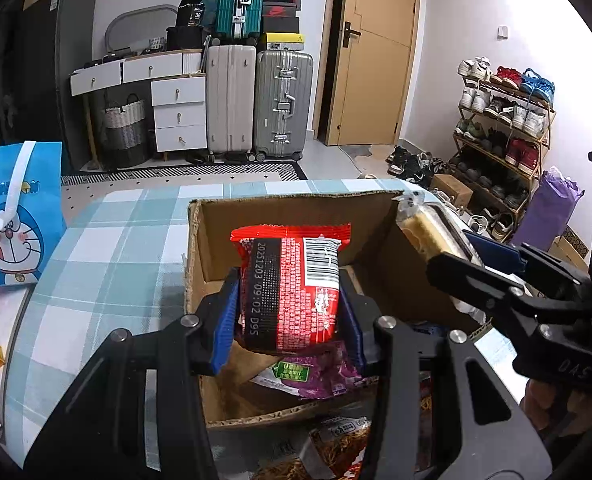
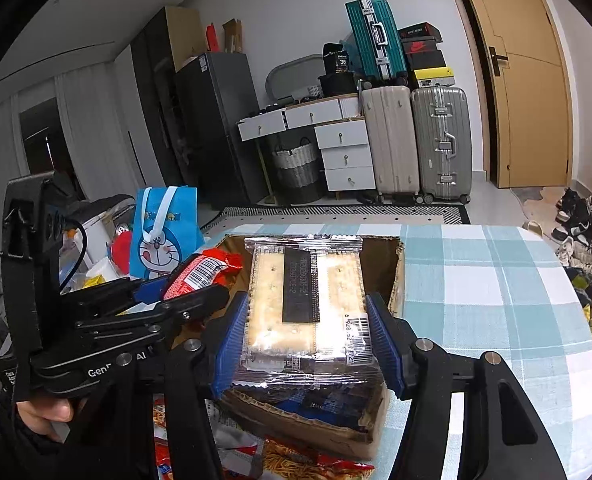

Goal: Organize snacks
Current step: 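Open both grippers to drop the packs into the box, then move both tools back toward the remaining snack pile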

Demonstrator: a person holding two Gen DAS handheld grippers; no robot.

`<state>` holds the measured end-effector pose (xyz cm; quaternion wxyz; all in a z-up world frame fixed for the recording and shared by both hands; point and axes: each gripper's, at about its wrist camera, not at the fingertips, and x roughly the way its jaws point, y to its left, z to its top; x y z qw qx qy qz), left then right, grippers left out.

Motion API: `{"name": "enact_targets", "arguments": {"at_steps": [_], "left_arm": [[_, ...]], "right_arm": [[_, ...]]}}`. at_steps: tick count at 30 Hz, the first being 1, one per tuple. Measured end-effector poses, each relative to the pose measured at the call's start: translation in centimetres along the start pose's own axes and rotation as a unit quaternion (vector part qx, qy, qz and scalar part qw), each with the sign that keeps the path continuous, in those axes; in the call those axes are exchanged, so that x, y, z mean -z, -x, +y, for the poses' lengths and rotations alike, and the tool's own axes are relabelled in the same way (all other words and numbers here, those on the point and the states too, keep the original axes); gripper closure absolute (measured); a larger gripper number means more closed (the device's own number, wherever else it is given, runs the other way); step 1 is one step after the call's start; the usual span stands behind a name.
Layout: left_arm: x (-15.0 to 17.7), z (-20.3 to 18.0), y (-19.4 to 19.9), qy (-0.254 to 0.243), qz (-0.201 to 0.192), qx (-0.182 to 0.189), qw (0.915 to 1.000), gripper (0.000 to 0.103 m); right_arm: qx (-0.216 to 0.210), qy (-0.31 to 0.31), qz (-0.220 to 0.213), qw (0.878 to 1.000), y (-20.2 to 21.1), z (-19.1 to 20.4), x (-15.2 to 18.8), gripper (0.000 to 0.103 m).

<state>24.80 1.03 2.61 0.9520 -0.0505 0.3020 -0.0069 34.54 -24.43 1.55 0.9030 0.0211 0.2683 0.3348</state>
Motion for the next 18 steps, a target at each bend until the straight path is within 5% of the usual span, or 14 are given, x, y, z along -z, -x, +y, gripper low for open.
{"name": "enact_targets", "arguments": {"at_steps": [14,17,18], "left_arm": [[0.5,-0.3,-1.5,0.008,0.000,-0.009,0.9999,0.061],[0.5,-0.2,-1.4,0.011,0.001,-0.009,0.9999,0.050],[0.5,-0.1,-1.4,0.014,0.001,-0.008,0.9999,0.037]], "right_arm": [[-0.009,0.004,-0.006,1.000,0.3,0.1,0.5,0.042],[-0.011,0.000,-0.011,1.000,0.8,0.1,0.5,0.027],[-0.011,0.001,-0.013,1.000,1.0,0.1,0.4,0.024]]}}
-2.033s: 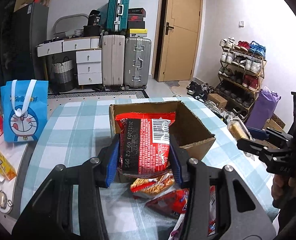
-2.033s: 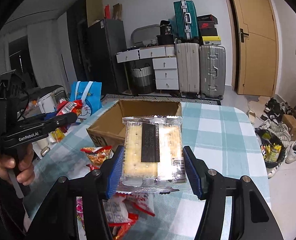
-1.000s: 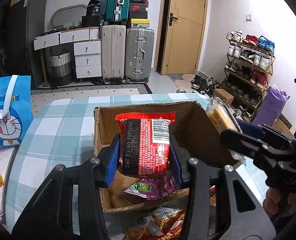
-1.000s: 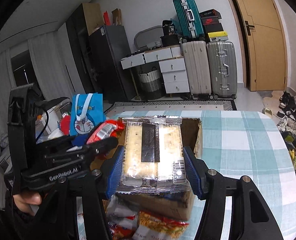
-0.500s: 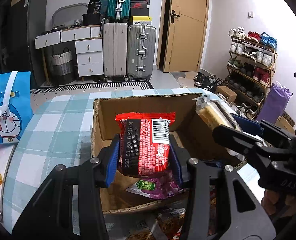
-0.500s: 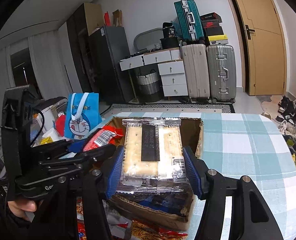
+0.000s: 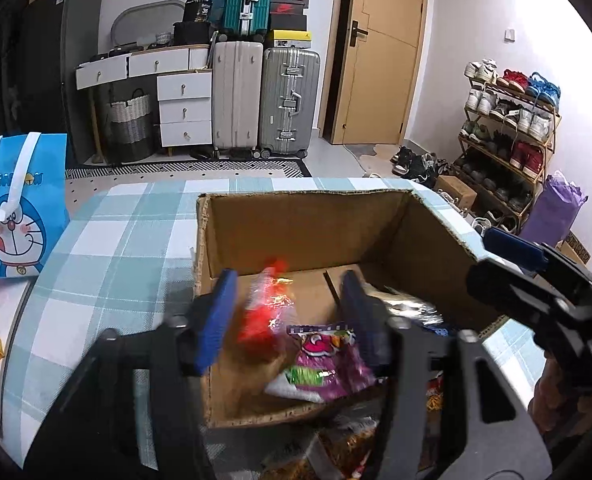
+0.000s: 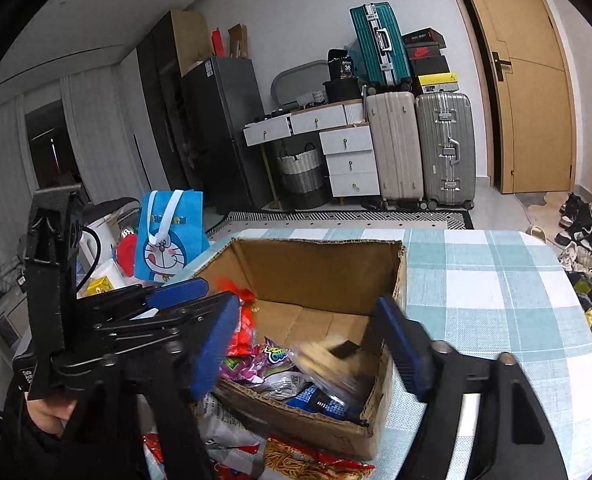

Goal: Organize snacks
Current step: 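Move both tools back toward the remaining snack pile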

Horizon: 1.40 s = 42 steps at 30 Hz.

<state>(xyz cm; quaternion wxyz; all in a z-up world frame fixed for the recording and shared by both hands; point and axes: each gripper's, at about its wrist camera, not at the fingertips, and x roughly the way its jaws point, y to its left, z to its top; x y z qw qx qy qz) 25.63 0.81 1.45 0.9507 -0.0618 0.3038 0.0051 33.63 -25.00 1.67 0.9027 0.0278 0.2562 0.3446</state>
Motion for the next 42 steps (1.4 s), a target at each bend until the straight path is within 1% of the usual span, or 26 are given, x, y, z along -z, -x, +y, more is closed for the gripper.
{"name": "enact_targets", "arguments": {"at_steps": [1,2,3,4,6,8,9,12,16,21,26,31,34,37,40,42], "left_arm": [[0.0,0.1,0.1,0.003,0.000,0.005,1.0000,0.031],[-0.1,0.1,0.2,0.008,0.002,0.017,0.9998,0.028],[0.0,0.0,0.4,0.010,-0.001,0.021,0.9997,0.021],[0.0,0.1,0.9,0.009,-0.004,0.018,0.9998,0.018],[0.2,0.2,2.0,0.005,-0.014,0.006,0.9999,0.014],[0.5,0.1,2.9,0.007,-0.014,0.005,0.9999,0.004],[0.7,0.1,3.4,0.008,-0.014,0.007,0.9998,0.001],[1.9,0.4,5.4,0.006,-0.016,0.008,0.9998,0.001],[4.0,0.7,7.7,0.010,-0.003,-0.003,0.9999,0.001],[6.8,1.1,10.5,0.004,0.008,-0.015,0.9999,0.001],[9.9,1.1,13.1,-0.002,0.016,-0.010,0.9998,0.001],[12.2,-0.2,14.6,-0.021,0.025,-0.007,0.9995,0.001],[13.2,-0.9,14.9,-0.029,0.036,0.000,0.9989,0.001],[14.3,-1.4,15.3,-0.035,0.044,-0.002,0.9984,0.001],[15.5,-1.9,15.6,-0.038,0.059,0.010,0.9975,0.001],[15.5,-2.0,15.5,-0.042,0.061,0.007,0.9972,0.001]], "right_arm": [[0.002,0.001,-0.002,1.000,0.2,0.0,0.0,0.017],[0.006,0.000,-0.005,1.000,0.5,0.0,-0.1,0.010],[0.011,-0.003,-0.009,1.000,0.8,0.0,-0.1,0.006],[0.015,-0.007,-0.014,1.000,1.2,-0.1,-0.2,0.003],[0.028,-0.019,-0.015,0.999,1.9,-0.4,-0.2,0.001],[0.042,-0.032,-0.007,0.999,2.8,-0.7,-0.1,0.001],[0.051,-0.035,-0.006,0.998,3.3,-0.9,0.1,0.001],[0.069,-0.035,0.007,0.997,5.0,-1.0,1.0,0.001],[0.070,-0.039,0.023,0.997,7.6,-1.0,3.0,0.000],[0.078,-0.036,0.040,0.996,9.8,-0.6,5.5,0.000],[0.080,-0.029,0.056,0.995,11.4,0.1,7.7,0.000],[0.081,-0.003,0.077,0.994,11.9,2.0,9.4,0.000],[0.077,0.016,0.090,0.993,12.0,3.2,10.2,0.000],[0.068,0.020,0.100,0.992,11.7,4.0,10.9,0.000],[0.065,0.027,0.113,0.991,11.0,4.6,11.4,0.000],[0.067,0.036,0.119,0.990,10.5,5.0,11.6,0.000]]}}
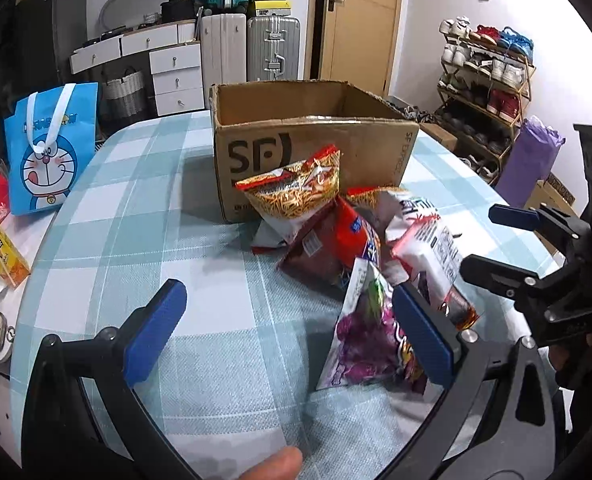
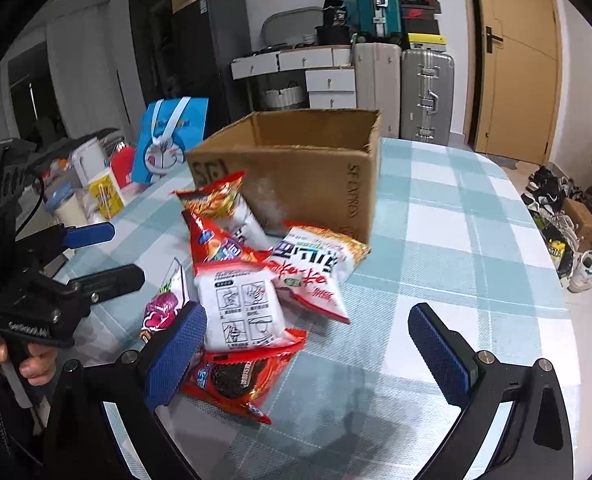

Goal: Organize snacks
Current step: 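Move both tools back toward the remaining snack pile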

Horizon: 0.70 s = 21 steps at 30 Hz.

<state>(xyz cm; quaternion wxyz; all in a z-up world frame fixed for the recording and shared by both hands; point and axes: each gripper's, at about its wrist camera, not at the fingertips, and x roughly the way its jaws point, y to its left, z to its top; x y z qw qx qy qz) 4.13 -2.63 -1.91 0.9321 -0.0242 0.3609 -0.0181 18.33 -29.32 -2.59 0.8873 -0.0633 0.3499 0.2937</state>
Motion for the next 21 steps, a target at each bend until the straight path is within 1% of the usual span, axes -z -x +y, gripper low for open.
{"name": "enact_targets", "arguments": {"at_steps": [2,6,10,12,13,14,16,19,21], "left_arm": [[0.3,-0.2,0.0,0.000,0.007,0.003,1.0000,0.001],[0.1,0.1,-0.3,0.002,0.021,0.018,0.9996,0.001],[0.0,-0.1,-0.7,-0.012,0.032,0.028,0.9990,0.001],[-0.1,-0.3,-0.8,-0.016,0.036,0.036,0.9986,0.001],[0.0,-0.4,-0.8,-0.017,0.037,0.041,0.9984,0.001],[0.0,-0.5,-0.7,-0.018,0.037,0.044,0.9982,0.001],[-0.1,-0.6,-0.6,-0.020,0.037,0.042,0.9983,0.001],[-0.3,-0.3,-0.4,-0.013,0.034,0.045,0.9983,0.001],[-0.4,-0.2,-0.3,-0.011,0.038,0.049,0.9980,0.001]], "right_arm": [[0.001,0.003,0.006,1.000,-0.5,0.4,0.1,0.000],[-0.019,-0.006,0.018,1.000,-1.3,0.5,0.0,0.000],[-0.017,0.004,0.023,1.000,-1.7,1.0,0.0,0.001],[-0.009,0.016,0.028,0.999,-2.0,1.2,0.0,0.004],[-0.006,0.021,0.030,0.999,-2.0,1.4,0.1,0.009],[-0.008,0.023,0.032,0.999,-2.2,1.4,0.1,0.011],[-0.014,0.022,0.035,0.999,-2.4,1.5,0.1,0.011],[-0.021,0.025,0.036,0.999,-2.6,1.7,0.0,0.017],[-0.017,0.032,0.037,0.999,-2.7,2.0,-0.1,0.018]]}}
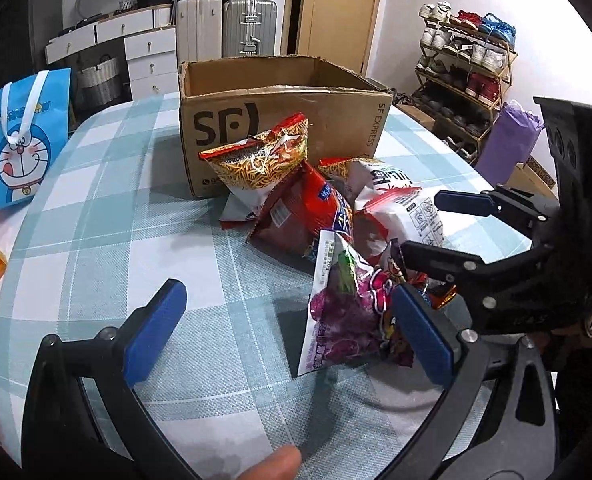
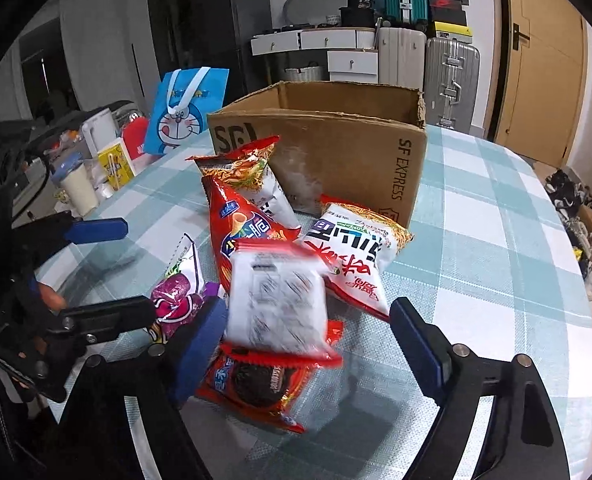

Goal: Organize snacks
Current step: 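Move both tools back toward the remaining snack pile, then grasp the white noodle pack with the right gripper while the left grasps the purple candy bag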

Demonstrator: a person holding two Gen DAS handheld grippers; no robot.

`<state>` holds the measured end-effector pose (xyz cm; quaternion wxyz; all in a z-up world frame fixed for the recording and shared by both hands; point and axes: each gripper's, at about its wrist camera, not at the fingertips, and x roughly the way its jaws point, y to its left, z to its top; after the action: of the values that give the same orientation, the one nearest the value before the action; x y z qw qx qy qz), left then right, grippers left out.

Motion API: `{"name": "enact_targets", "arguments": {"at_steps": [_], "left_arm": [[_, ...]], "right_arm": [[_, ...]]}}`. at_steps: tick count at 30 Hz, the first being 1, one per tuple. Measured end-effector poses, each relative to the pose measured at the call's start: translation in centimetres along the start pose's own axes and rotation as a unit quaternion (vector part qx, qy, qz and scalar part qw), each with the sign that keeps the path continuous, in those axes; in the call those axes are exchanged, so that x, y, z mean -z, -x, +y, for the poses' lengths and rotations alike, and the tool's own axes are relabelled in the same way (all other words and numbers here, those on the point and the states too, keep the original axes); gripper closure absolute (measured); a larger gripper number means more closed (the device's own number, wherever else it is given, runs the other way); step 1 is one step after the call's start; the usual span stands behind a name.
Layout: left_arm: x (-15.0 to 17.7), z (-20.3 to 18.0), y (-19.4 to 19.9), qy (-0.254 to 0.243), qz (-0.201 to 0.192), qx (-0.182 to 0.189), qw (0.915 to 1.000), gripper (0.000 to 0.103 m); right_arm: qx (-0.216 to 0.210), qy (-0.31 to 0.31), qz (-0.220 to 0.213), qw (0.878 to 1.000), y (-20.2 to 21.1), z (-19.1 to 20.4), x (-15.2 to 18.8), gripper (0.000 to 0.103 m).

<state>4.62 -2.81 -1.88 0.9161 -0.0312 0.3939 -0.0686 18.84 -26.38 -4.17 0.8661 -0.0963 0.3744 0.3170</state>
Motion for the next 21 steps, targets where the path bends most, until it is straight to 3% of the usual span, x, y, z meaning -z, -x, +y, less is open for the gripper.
{"name": "enact_targets", "arguments": {"at_steps": [6,11,21], "left_arm": [[0.3,-0.4,-0.1,-0.008,0.008,0.014,0.9998,0.001],[0.4,-0.9,-0.3,-0.016,0.014,0.029,0.9994,0.001],[0.7,-1.9,-1.4,-0.014,0.026,0.035,0.9989,0.001]], "right_arm": [[-0.006,0.000,0.007,1.000,-0.5,0.3,0.0,0.028],[-0.030,-0.013,0.003,0.999,-0.5,-0.1,0.7,0.051],[-0.043,-0.021,-0.026,0.999,1.2,-0.9,1.0,0.055]]}}
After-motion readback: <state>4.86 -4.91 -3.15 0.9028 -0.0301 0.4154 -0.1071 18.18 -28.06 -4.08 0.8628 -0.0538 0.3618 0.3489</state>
